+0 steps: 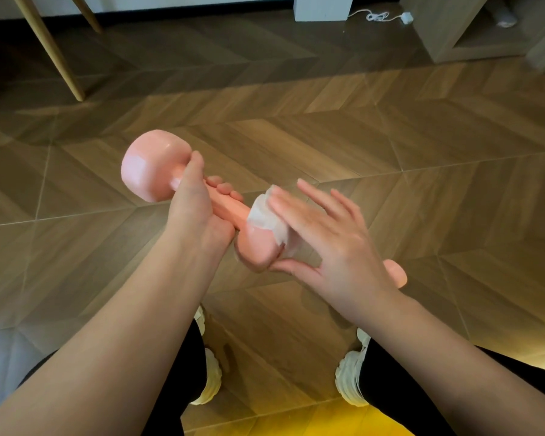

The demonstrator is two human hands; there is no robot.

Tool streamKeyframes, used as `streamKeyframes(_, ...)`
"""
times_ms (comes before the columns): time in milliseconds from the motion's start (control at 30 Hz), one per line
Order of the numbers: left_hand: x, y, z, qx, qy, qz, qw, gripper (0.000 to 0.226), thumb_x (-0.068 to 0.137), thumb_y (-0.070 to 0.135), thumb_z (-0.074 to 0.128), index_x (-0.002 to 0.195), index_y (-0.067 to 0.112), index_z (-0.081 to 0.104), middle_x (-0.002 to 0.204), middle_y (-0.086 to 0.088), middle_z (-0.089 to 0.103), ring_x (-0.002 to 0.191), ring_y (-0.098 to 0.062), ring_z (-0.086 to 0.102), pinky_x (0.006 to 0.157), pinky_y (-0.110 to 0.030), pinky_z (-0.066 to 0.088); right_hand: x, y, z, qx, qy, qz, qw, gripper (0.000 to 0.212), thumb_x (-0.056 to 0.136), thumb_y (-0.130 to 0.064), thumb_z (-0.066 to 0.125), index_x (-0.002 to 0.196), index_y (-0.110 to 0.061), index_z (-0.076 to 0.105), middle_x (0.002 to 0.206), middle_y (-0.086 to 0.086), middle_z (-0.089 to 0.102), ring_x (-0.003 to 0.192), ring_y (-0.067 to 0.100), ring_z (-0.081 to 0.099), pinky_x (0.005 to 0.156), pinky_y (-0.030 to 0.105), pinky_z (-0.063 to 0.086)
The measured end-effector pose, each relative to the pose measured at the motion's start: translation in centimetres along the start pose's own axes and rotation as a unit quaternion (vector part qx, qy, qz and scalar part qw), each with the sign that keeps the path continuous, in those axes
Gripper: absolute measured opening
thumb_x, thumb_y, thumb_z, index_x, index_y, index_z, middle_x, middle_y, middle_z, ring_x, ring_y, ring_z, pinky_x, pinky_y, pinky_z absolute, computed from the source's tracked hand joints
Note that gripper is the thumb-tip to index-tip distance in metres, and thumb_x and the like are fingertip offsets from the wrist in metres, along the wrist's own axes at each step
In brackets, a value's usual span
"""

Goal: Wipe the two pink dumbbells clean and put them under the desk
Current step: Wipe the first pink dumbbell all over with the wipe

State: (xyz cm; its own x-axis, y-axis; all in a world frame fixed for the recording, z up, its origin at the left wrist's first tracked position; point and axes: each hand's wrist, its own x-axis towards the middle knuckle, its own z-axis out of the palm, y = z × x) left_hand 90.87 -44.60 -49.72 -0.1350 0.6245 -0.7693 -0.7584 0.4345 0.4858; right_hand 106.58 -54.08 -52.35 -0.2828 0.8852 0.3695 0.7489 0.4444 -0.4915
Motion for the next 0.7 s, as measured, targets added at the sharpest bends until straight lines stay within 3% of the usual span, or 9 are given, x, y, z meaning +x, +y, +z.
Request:
streamKeyframes(167, -0.02, 0.04, -0.08, -0.017, -0.003, 0.0, 1.0, 0.036, 0.092, 0.04, 0.065, 0.074, 0.017, 0.045, 0.051, 0.008, 0.04, 0.039, -0.005, 0.037, 0.043, -0.018, 0.035, -0.06, -0.48, 0.26, -0.033, -0.023, -0.043, 0.998, 0.085, 0.075, -0.051, 0.078, 0.146, -0.021, 0.041, 0.155, -0.003, 0.039, 0.148, 0.023, 0.027, 0.116, 0.057, 0.023)
streamKeyframes(333, 0.05, -0.3, 0.04, -0.018, -0.016, 0.007, 1.0, 0.033, 0.093, 0.038, 0.065, 0.076, 0.017, 0.044, 0.048, 0.008, 0.04, 0.037, -0.006, 0.038, 0.042, -0.019, 0.035, 0.02, -0.48, 0.61, -0.046, -0.014, 0.054, 0.997, 0.093, 0.066, -0.055, 0.08, 0.144, -0.02, 0.044, 0.149, -0.007, 0.047, 0.147, 0.02, 0.028, 0.119, 0.055, 0.014)
streamKeyframes(400, -0.07, -0.38, 0.14, -0.017, -0.018, 0.01, 1.0, 0.035, 0.093, 0.038, 0.064, 0.075, 0.017, 0.044, 0.049, 0.008, 0.039, 0.038, -0.006, 0.037, 0.042, -0.019, 0.035, 0.02, -0.65, 0.64, -0.022, 0.005, 0.058, 0.998, 0.089, 0.066, -0.052, 0.079, 0.141, -0.018, 0.046, 0.146, -0.006, 0.05, 0.145, 0.019, 0.032, 0.119, 0.053, 0.015)
streamKeyframes(567, -0.33, -0.21, 0.37, -0.035, -0.02, -0.01, 0.999, 0.035, 0.093, 0.039, 0.064, 0.075, 0.016, 0.044, 0.051, 0.008, 0.039, 0.039, -0.006, 0.037, 0.043, -0.018, 0.035, 0.06, -0.86, 0.78, -0.047, 0.071, -0.055, 0.995, 0.059, 0.083, -0.039, 0.074, 0.134, -0.022, 0.052, 0.143, -0.003, 0.054, 0.139, 0.022, 0.042, 0.114, 0.059, 0.025)
streamKeyframes(700, 0.01, -0.06, 0.18, -0.024, -0.035, 0.004, 0.999, 0.032, 0.094, 0.037, 0.063, 0.078, 0.017, 0.044, 0.049, 0.008, 0.039, 0.039, -0.006, 0.037, 0.042, -0.019, 0.035, 0.14, -0.57, 0.58, -0.015, 0.024, 0.066, 0.997, 0.081, 0.07, -0.059, 0.071, 0.138, -0.022, 0.05, 0.142, -0.008, 0.054, 0.139, 0.018, 0.04, 0.116, 0.059, 0.021)
